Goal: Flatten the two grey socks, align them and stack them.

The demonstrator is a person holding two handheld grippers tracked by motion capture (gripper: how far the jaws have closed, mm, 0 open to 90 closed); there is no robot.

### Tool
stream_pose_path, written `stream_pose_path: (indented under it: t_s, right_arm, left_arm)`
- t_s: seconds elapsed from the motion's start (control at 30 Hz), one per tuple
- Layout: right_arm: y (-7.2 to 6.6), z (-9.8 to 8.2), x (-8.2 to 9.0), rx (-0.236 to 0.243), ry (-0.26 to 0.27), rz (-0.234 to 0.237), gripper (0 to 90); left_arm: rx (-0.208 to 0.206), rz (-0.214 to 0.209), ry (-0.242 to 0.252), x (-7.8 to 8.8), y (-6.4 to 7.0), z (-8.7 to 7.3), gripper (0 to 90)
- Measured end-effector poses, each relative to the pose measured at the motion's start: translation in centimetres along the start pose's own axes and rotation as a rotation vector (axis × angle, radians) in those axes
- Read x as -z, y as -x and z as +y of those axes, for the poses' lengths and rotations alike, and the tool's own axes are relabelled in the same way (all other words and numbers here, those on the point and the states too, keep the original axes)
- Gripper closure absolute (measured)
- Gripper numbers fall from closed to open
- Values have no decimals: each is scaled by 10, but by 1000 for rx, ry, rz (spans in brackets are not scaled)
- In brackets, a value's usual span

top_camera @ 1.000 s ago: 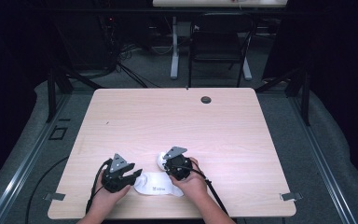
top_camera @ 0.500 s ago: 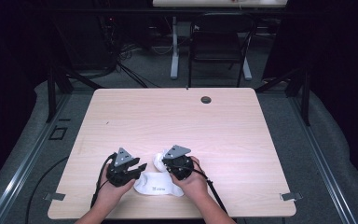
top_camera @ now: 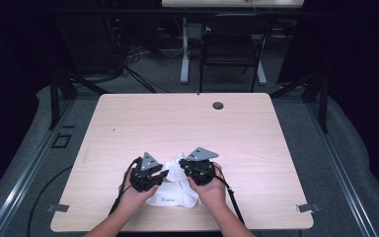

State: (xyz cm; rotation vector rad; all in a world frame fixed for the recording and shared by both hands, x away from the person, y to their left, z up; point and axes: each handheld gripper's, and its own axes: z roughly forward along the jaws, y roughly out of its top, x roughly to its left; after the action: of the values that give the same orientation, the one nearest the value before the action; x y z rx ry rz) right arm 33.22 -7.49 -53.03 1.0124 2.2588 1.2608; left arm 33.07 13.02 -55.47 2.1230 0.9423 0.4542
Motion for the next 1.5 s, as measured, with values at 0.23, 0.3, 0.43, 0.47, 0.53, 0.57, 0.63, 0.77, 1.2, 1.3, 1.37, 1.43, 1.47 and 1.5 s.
stream_pose_path:
  t_s: [0.23,0.3,0.43,0.47,0.53,0.57,0.63,0.77,1.2,1.3,1.37,1.43,1.47,1.5]
  right_arm:
    - [10,-5,6,-11,9,-29,871]
    - [13,-7,8,-10,3,-42,869]
    - [27,-19,13,-33,-15,-76,863]
    - [27,-19,13,-33,-15,-76,863]
    - [34,-25,14,-49,-32,-85,862]
    - [39,-31,15,-67,-51,-90,857]
    - [41,-33,15,-73,-58,-93,853]
    - [49,-42,19,-96,-93,-120,796]
    - [40,-32,15,-44,-55,-95,788]
    - [38,-33,-3,-25,-126,-123,789]
    - [40,-36,-6,-40,-142,-131,794]
    - [46,-43,-14,-72,-188,-135,818]
    - [46,-43,-14,-72,-188,-135,818]
    - [46,-44,-15,-68,-201,-138,822]
  left_arm:
    - [-2,19,-68,-16,-1,-5,603]
    - [-8,25,-86,-19,-2,-6,595]
    - [-17,25,-105,-24,-2,-7,624]
    - [-18,22,-102,-24,-2,-7,624]
    - [-30,14,-100,-24,-1,-7,668]
    - [-32,14,-97,-24,-1,-8,711]
    - [-32,14,-93,-24,-1,-8,736]
    - [-21,18,-93,-23,-5,-9,844]
    - [9,2,-91,-22,-15,-8,867]
    - [6,0,-89,-22,-17,-9,867]
    - [8,-3,-86,-20,-20,-9,867]
    - [18,-5,-81,-18,-24,-11,868]
    - [18,-5,-81,-18,-24,-11,868]
    - [25,-3,-79,-17,-26,-11,868]
